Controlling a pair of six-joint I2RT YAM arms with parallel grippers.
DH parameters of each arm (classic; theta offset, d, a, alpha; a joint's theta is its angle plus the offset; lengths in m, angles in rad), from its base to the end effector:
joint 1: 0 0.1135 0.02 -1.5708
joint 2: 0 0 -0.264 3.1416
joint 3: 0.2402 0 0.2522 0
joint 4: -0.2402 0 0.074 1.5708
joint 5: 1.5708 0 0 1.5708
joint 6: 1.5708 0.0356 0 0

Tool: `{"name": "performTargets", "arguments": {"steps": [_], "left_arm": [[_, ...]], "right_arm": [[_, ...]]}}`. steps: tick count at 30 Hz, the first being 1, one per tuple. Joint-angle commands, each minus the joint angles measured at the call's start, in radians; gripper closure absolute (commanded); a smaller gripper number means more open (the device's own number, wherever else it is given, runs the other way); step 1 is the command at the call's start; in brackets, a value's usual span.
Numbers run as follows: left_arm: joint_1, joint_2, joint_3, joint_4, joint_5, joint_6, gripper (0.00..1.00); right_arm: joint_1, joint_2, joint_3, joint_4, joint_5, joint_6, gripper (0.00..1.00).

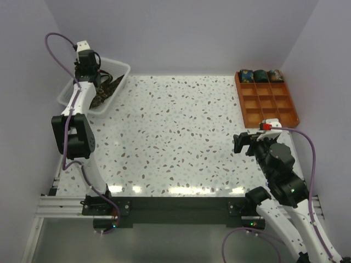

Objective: Roll the ties
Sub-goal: Grab a tie with the left arm

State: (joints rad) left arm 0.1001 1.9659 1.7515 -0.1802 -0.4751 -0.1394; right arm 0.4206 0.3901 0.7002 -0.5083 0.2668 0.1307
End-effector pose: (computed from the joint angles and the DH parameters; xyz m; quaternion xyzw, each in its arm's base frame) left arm 0.4673 0.0633 0.3230 -0.2262 0.7872 0.1852 0.5429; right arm 0.0924 0.0310 0.3244 -0.0273 0.7709 0.0719 0.6323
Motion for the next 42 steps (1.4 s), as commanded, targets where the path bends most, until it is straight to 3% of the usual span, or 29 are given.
{"name": "performTargets", "arguments": {"steps": [1, 5, 11, 13, 18, 28, 34, 36, 42], "left_arm": [[0.01, 0.002, -0.055, 0.041, 0.113, -0.029, 0.76], [0.026, 0.007, -0.093, 0.059, 0.153, -0.051, 0.64], [0.047, 0.033, -0.092, 0.041, 0.231, -0.081, 0.64], [0.05, 0.028, -0.093, 0.041, 0.234, -0.086, 0.8], [0.053, -0.025, -0.081, 0.05, 0.237, -0.083, 0.98], [0.036, -0.202, -0.001, 0.041, 0.4, -0.187, 1.0], [-0.091, -0.243, 0.155, -0.079, 0.438, -0.16, 1.0], [-0.181, -0.239, 0.232, -0.129, 0.443, -0.138, 1.0], [-0.304, -0.237, 0.379, -0.176, 0.553, -0.206, 1.0]], "right_arm": [[0.006, -0.013, -0.002, 0.019, -0.009, 0.001, 0.01], [0.006, -0.014, -0.004, 0.022, -0.009, 0.001, 0.01], [0.004, -0.016, -0.005, 0.022, -0.005, 0.001, 0.01], [0.006, -0.013, -0.005, 0.024, -0.005, 0.001, 0.01], [0.004, -0.013, -0.005, 0.025, -0.006, 0.001, 0.01], [0.004, -0.022, -0.004, 0.031, -0.02, 0.004, 0.01], [0.004, -0.045, -0.001, 0.034, -0.024, 0.006, 0.01], [0.006, -0.054, -0.004, 0.036, -0.029, 0.006, 0.01], [0.004, -0.074, -0.001, 0.039, -0.035, 0.009, 0.01]]}}
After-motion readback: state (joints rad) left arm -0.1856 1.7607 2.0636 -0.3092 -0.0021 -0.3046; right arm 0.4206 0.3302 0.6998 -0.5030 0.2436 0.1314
